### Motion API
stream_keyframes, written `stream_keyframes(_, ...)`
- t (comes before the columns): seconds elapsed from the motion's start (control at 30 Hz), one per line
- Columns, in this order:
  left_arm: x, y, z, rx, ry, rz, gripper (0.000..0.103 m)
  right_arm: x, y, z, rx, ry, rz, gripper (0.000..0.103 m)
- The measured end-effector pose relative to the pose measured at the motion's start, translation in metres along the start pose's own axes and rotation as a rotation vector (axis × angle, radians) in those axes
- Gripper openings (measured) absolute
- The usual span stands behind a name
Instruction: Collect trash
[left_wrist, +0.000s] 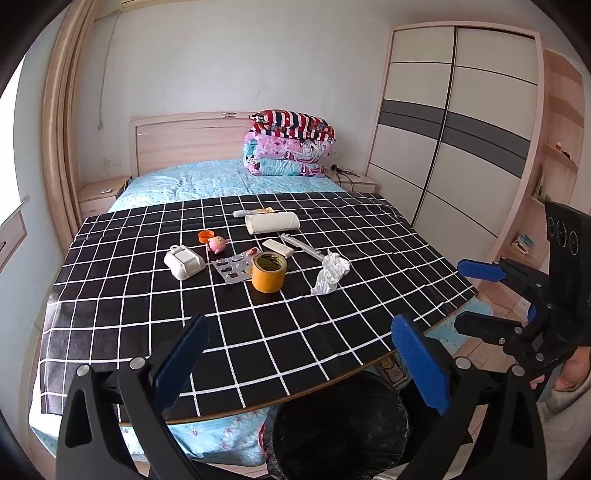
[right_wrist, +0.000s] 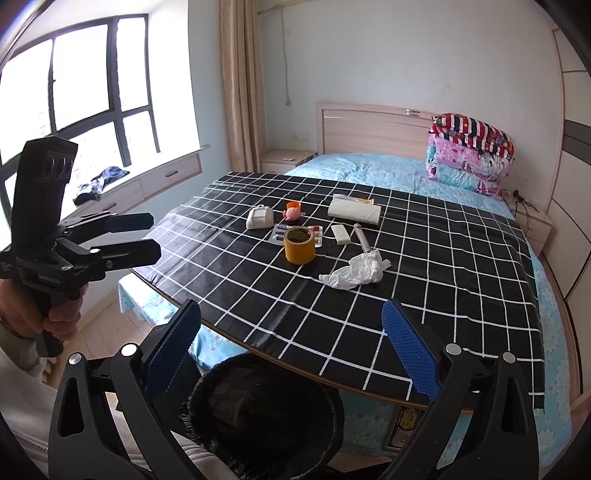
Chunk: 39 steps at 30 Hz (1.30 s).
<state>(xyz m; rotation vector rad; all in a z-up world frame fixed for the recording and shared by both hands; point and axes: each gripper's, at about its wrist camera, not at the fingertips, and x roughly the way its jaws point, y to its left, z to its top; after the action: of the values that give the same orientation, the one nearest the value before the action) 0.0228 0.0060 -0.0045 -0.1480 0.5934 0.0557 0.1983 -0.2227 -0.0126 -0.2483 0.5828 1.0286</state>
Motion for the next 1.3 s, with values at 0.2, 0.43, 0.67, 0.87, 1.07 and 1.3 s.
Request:
stream_keyframes(0.2,0.030,0.009,0.013,0.024,0.017,-0.005,0.095,0.027,-0.013,0.010,-0.012,0.016,-0.022,0.099)
stream_keyframes(0.43,0.074,0.024,0.025,0.022,0.061,-0.011,0.095,0.071,-0.029,0.020,-0.013,0.064,-0.024,0.089)
stream_keyframes(0.67,0.116,0.034,0.034,0.025,0.098,-0.023,0.089,0.111,-0.048,0.027,0.002,0.118,-0.031,0.083)
stream_keyframes(0.87,0.150,0.039,0.038,0.033,0.140,-0.033,0.086,0.137,-0.061,0.027,0.013,0.162,-0.041,0.082)
stream_keyframes(1.07,0.178,0.038,0.039,0.052,0.167,-0.024,0.084,0.158,-0.072,0.023,0.025,0.204,-0.045,0.074)
stream_keyframes(1.3,0.204,0.039,0.041,0.064,0.198,-0.009,0.066,0.176,-0.076,0.023,0.019,0.239,-0.040,0.072)
